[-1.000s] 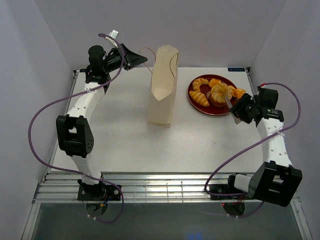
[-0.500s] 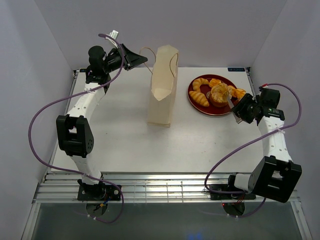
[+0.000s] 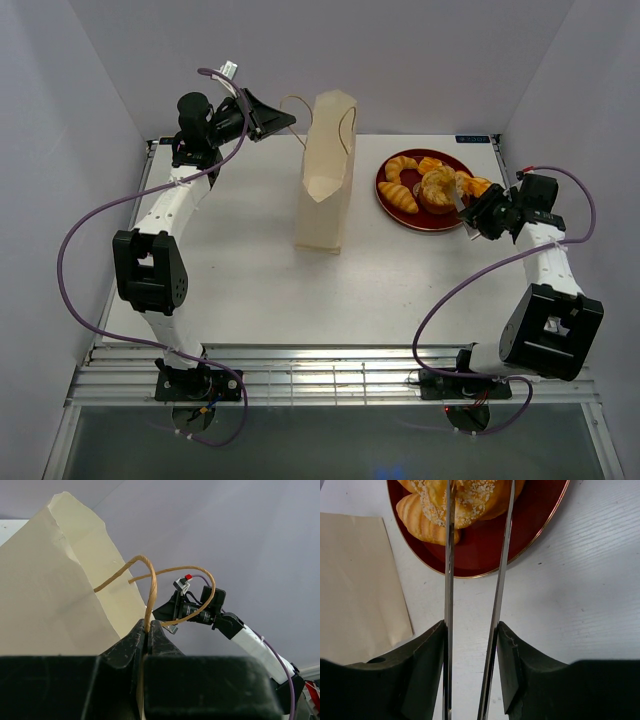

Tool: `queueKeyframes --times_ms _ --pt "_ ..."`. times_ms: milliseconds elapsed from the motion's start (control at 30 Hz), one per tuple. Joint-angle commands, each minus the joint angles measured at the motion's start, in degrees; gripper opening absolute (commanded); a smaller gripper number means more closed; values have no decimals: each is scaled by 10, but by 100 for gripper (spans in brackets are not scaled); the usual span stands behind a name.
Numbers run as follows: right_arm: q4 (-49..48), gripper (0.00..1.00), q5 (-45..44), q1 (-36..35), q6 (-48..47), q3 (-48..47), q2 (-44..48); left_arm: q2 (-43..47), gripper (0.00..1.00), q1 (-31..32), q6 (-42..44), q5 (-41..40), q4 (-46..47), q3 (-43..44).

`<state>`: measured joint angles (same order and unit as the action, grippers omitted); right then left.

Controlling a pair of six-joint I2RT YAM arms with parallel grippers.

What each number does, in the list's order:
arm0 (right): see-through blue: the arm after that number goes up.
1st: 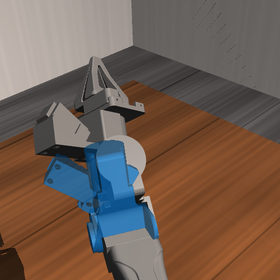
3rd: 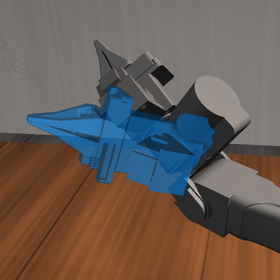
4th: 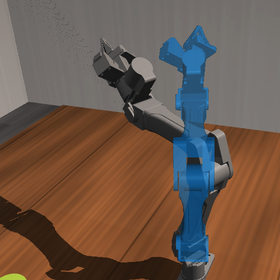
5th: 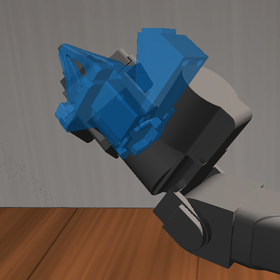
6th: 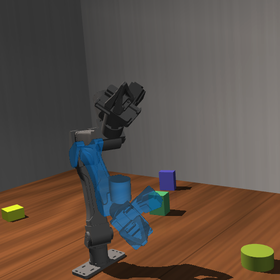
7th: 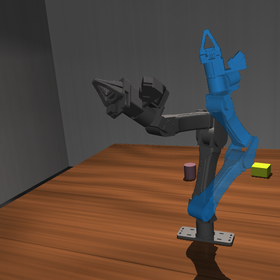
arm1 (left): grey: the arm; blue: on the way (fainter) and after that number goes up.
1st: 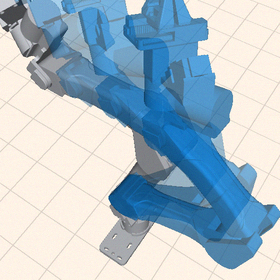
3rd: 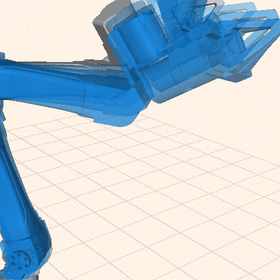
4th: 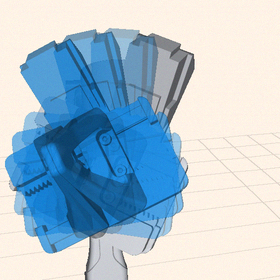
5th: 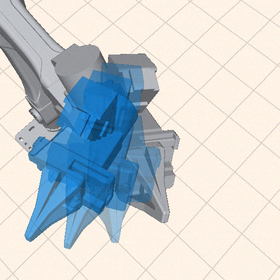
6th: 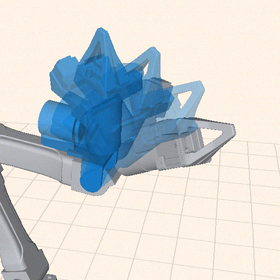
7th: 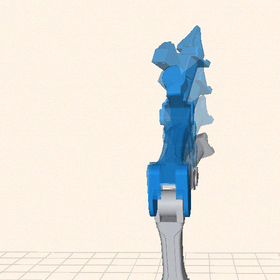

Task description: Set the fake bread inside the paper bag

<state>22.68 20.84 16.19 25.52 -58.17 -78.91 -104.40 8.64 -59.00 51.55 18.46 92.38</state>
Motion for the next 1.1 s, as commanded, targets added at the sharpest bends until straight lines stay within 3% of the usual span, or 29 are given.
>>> queueKeyframes --times_ms 0,133,500,867,967,1067 --pt "-37 49 25 6 10 4 -1 15 3 2 1 7 9 -2" --pt "-41 35 25 11 11 5 -4 15 2 1 2 8 8 -8" --pt "-32 13 15 15 9 -20 38 18 0 2 2 7 8 -19" --pt "50 11 63 4 -3 -142 128 25 0 2 5 6 9 -40" --pt "61 10 101 -16 14 -190 141 28 0 2 4 5 9 -45" --pt "64 9 91 -87 37 -249 150 32 0 1 5 3 9 -51"
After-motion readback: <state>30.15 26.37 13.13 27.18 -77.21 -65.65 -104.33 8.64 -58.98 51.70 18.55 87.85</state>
